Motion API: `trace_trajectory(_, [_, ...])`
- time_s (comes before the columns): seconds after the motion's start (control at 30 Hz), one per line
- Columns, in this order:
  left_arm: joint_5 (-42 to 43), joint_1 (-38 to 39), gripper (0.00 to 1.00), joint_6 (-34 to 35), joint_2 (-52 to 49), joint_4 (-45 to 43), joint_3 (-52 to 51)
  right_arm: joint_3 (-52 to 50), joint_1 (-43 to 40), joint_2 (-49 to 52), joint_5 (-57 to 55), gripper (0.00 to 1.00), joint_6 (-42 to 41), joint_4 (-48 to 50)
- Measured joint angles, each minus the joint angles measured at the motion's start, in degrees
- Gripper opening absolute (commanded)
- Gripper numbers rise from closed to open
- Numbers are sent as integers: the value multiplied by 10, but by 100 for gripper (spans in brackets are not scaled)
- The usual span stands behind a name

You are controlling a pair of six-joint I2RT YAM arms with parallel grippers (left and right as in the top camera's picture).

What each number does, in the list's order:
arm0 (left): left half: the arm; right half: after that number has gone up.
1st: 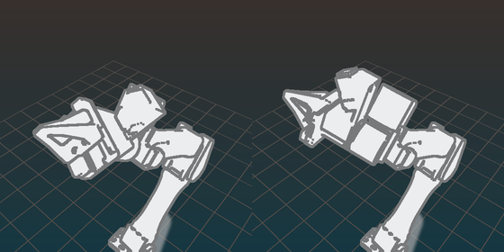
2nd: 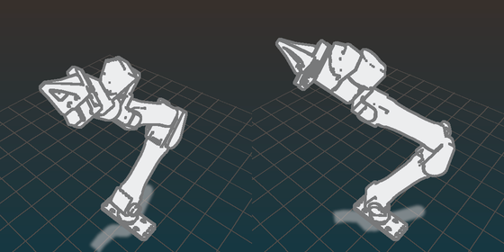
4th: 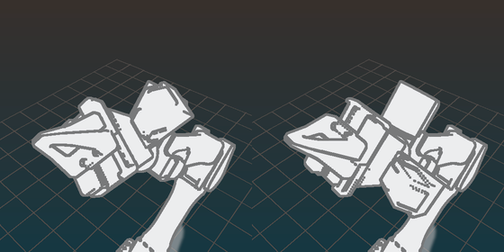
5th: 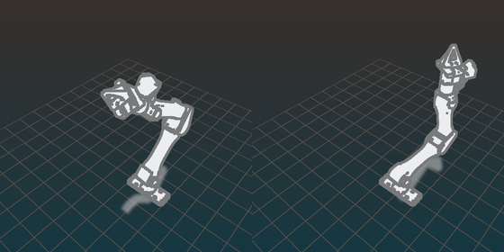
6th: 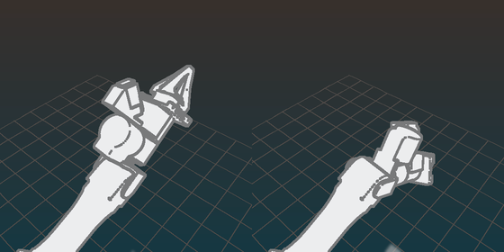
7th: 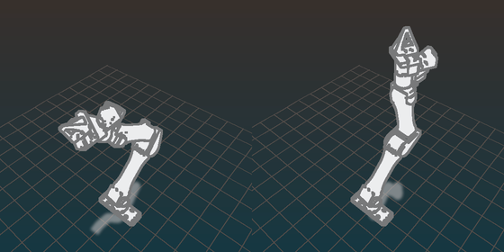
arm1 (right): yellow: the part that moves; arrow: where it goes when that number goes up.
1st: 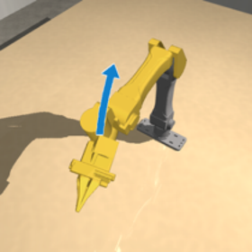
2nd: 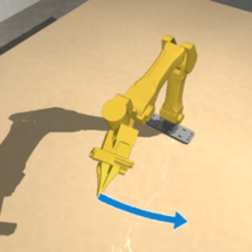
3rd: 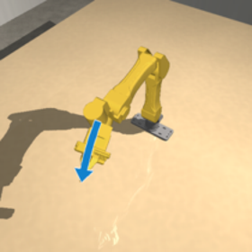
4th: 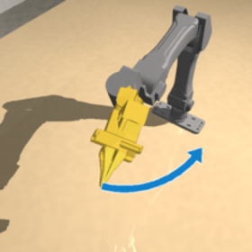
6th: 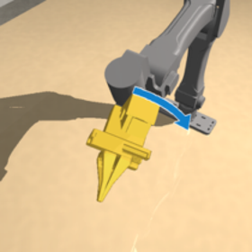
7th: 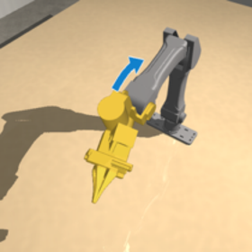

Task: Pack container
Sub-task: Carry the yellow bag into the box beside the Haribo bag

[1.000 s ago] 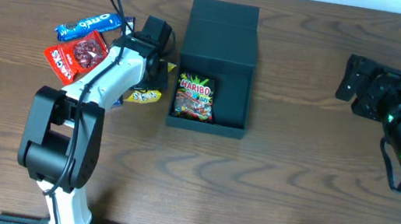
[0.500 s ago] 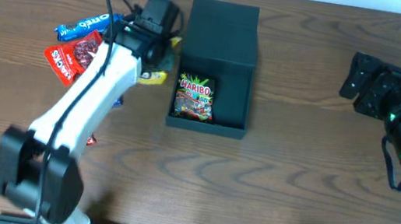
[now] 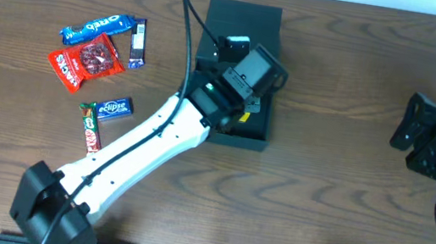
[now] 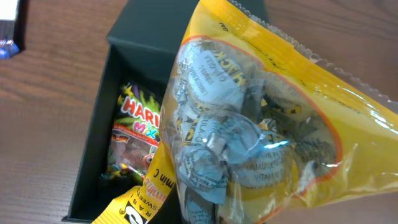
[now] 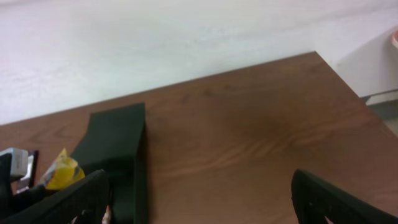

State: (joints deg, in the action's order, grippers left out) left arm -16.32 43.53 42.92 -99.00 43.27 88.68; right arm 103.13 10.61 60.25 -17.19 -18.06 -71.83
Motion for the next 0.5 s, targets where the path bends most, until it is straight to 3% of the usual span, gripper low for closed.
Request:
trace_trajectory(0.3, [-26, 14, 6, 69, -103, -4, 0, 0, 0, 0, 0, 93, -5, -27])
trace_trajectory(0.5, [-30, 14, 6, 99, -110, -18, -1, 0, 0, 0, 0, 93, -6, -29])
